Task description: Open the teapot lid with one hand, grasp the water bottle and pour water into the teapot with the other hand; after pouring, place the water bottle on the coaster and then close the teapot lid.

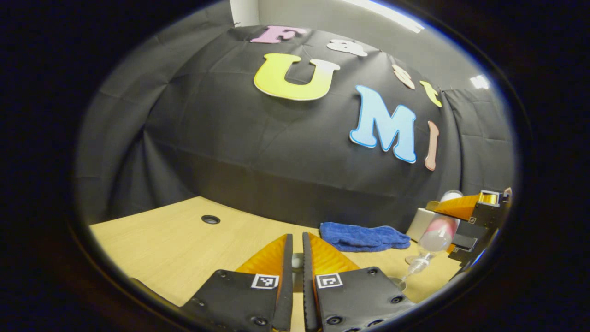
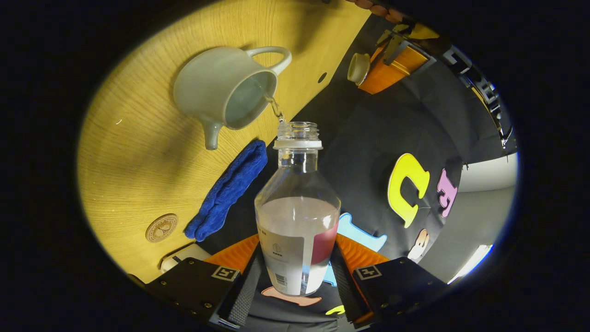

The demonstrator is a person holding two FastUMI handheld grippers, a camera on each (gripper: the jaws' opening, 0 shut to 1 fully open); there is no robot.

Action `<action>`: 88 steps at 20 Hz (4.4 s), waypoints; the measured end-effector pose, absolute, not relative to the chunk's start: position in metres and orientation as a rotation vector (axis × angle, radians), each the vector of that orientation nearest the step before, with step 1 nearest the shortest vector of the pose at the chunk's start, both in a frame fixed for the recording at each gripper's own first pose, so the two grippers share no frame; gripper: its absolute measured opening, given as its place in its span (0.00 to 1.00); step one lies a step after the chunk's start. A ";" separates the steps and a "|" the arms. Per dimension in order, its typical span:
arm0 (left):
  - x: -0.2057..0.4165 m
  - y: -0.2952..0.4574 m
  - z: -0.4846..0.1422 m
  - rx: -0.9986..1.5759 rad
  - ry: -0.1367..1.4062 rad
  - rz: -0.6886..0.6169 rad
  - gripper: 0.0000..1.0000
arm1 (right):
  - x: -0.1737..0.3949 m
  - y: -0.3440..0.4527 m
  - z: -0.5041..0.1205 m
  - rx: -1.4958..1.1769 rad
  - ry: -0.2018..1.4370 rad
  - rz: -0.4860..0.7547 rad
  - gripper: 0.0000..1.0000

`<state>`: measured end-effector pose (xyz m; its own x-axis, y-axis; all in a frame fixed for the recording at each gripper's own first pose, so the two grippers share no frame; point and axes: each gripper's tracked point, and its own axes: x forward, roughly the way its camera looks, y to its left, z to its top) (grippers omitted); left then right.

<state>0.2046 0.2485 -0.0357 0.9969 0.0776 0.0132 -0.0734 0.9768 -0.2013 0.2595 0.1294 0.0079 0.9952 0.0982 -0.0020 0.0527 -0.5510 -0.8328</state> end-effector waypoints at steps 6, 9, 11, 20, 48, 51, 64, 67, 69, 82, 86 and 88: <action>0.205 0.244 -0.037 -0.191 -0.007 0.064 0.19 | 0.260 0.127 0.009 -2.172 -0.110 0.061 0.76; 0.207 0.244 -0.041 -0.188 0.002 0.065 0.19 | 0.261 0.126 0.011 -2.182 -0.121 0.056 0.76; 0.207 0.244 -0.041 -0.185 0.004 0.067 0.18 | 0.262 0.128 0.011 -2.184 -0.132 0.054 0.77; 0.206 0.244 -0.039 -0.181 0.005 0.067 0.19 | 0.261 0.135 0.013 -2.233 -0.201 0.048 0.76; 0.206 0.202 -0.030 -0.106 -0.027 0.014 0.19 | 0.274 0.033 -0.069 -0.831 0.304 0.207 0.77; 0.206 0.188 -0.031 -0.104 -0.026 -0.014 0.16 | 0.280 0.020 -0.072 -0.643 0.330 0.201 0.77; 0.207 0.157 -0.035 -0.109 -0.010 -0.086 0.19 | 0.323 -0.034 -0.082 -0.223 0.257 0.120 0.77; 0.208 0.156 -0.038 -0.092 -0.002 -0.084 0.16 | 0.326 -0.036 -0.100 -0.103 0.288 0.126 0.77; 0.209 0.155 -0.040 -0.085 0.002 -0.086 0.19 | 0.326 -0.042 -0.107 -0.040 0.299 0.116 0.77; 0.212 0.145 -0.051 -0.057 0.032 -0.098 0.16 | 0.326 -0.036 -0.108 0.040 0.302 0.124 0.78; 0.212 0.143 -0.051 -0.052 0.033 -0.101 0.16 | 0.324 -0.036 -0.104 0.023 0.304 0.112 0.99; 0.212 0.142 -0.054 -0.048 0.037 -0.103 0.16 | 0.321 -0.036 -0.095 0.021 0.288 0.101 0.98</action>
<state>0.2119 0.1418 -0.0543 0.9940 -0.1041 -0.0347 0.1023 0.9935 -0.0495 0.3205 -0.0363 -0.0951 0.9537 0.1028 -0.2825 -0.0968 0.9947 0.0353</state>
